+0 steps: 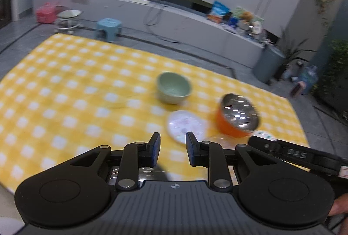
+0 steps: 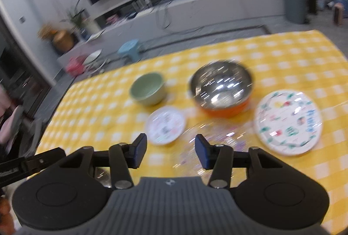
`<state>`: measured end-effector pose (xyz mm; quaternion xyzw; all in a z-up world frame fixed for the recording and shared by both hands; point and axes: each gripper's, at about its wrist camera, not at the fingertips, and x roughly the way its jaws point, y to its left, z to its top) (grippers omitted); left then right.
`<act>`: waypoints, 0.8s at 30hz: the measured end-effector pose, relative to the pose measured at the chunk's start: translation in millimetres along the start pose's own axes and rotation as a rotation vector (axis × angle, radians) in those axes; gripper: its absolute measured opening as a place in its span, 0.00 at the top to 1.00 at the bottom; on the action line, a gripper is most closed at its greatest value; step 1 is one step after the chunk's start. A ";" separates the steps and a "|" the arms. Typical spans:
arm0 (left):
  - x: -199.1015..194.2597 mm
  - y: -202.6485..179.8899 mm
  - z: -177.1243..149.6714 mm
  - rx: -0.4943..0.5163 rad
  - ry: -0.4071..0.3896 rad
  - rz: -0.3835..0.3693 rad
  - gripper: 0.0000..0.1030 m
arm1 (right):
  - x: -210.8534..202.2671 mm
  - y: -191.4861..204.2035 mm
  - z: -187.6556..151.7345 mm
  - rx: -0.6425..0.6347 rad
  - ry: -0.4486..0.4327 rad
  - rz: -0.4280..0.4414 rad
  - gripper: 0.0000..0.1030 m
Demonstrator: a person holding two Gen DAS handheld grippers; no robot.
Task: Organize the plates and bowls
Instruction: 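Move both grippers to the orange bowl's rim and close on it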
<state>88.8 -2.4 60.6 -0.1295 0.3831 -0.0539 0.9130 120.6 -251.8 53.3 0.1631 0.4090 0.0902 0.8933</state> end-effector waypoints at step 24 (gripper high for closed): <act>142.8 -89.2 31.9 0.016 0.084 -0.074 0.42 | 81.7 -106.5 46.1 0.195 0.021 -0.162 0.43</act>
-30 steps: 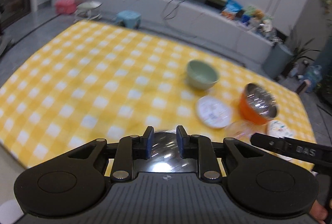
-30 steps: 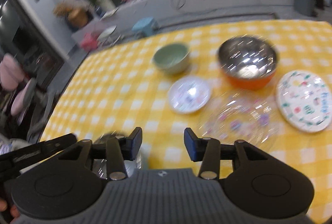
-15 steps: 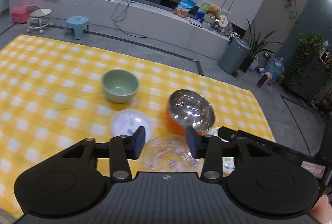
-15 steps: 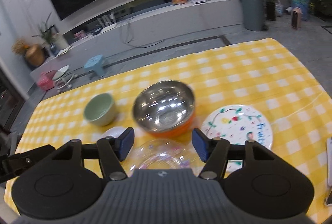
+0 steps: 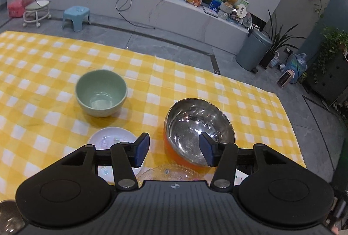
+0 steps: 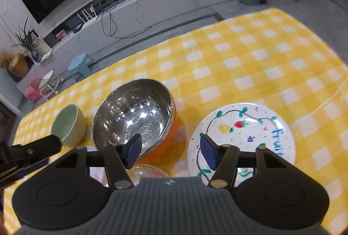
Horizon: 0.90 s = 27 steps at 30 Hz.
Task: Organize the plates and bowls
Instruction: 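Move both grippers to the orange bowl's rim and close on it, then lift the orange bowl with both grippers and carry it over the blue bowl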
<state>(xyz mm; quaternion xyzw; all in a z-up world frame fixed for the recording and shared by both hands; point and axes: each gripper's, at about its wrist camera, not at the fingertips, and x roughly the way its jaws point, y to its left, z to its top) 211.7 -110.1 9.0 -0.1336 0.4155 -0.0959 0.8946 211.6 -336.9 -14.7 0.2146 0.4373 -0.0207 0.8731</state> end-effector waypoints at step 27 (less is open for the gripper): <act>96.9 -20.8 6.5 0.131 0.130 0.138 0.81 | 36.8 -5.8 0.0 0.064 -0.014 0.077 0.79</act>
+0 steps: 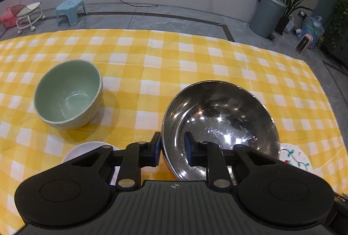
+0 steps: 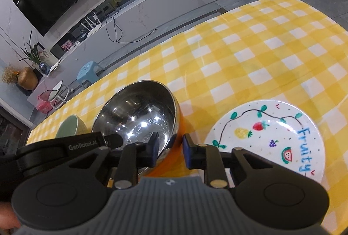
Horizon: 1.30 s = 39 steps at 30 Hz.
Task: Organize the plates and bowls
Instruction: 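Lift the orange bowl with both grippers and carry it over the blue bowl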
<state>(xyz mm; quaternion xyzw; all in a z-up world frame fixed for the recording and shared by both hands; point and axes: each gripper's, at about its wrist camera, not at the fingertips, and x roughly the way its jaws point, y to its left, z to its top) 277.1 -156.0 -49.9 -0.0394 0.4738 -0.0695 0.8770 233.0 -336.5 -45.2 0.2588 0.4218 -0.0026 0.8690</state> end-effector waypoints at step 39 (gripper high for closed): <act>-205.9 104.2 -59.0 -0.225 -0.171 0.195 0.93 | -133.1 123.8 -76.3 -0.281 0.003 0.363 0.89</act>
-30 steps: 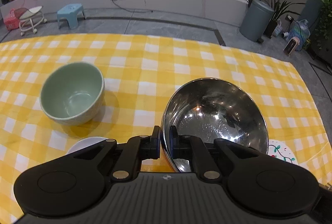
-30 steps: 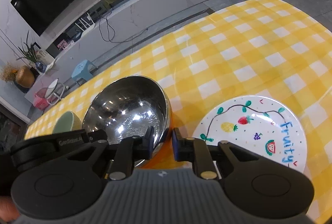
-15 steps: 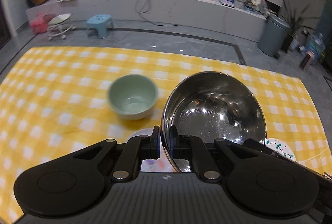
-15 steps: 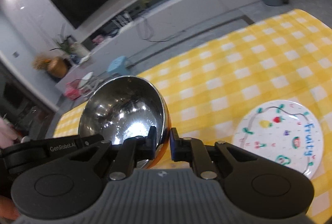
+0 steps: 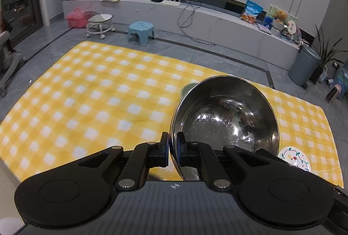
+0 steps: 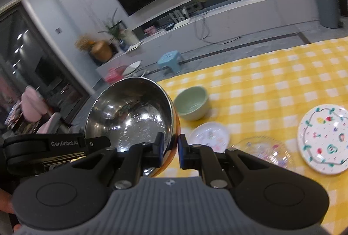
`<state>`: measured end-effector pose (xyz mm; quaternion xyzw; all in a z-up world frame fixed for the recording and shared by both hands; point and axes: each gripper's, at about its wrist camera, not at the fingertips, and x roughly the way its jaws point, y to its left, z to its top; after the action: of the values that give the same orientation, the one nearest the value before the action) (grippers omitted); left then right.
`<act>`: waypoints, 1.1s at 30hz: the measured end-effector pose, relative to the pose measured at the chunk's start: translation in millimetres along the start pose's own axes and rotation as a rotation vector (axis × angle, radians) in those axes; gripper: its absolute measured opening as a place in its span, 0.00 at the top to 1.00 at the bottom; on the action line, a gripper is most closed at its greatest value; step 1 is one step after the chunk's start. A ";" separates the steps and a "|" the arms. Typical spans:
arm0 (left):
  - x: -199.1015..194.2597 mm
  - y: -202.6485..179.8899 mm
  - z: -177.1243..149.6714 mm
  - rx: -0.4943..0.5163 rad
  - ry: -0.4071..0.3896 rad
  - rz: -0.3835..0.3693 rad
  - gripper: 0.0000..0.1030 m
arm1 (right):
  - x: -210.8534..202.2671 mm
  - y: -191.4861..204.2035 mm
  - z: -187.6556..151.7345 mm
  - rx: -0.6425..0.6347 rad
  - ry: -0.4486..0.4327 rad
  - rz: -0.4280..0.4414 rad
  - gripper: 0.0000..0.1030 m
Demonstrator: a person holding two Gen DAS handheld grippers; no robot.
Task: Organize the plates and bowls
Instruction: 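Lift the orange bowl with both grippers and carry it over the blue bowl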
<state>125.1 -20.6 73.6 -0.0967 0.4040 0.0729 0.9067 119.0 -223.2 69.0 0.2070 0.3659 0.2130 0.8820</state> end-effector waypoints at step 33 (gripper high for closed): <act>12.4 123.7 -75.4 -0.212 0.285 -0.129 0.84 | 43.5 46.8 -57.4 -0.032 0.278 -0.050 0.92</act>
<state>53.1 82.5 0.5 -0.2268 0.5112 0.0423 0.8279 94.3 -149.8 32.1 0.1520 0.4860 0.2233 0.8311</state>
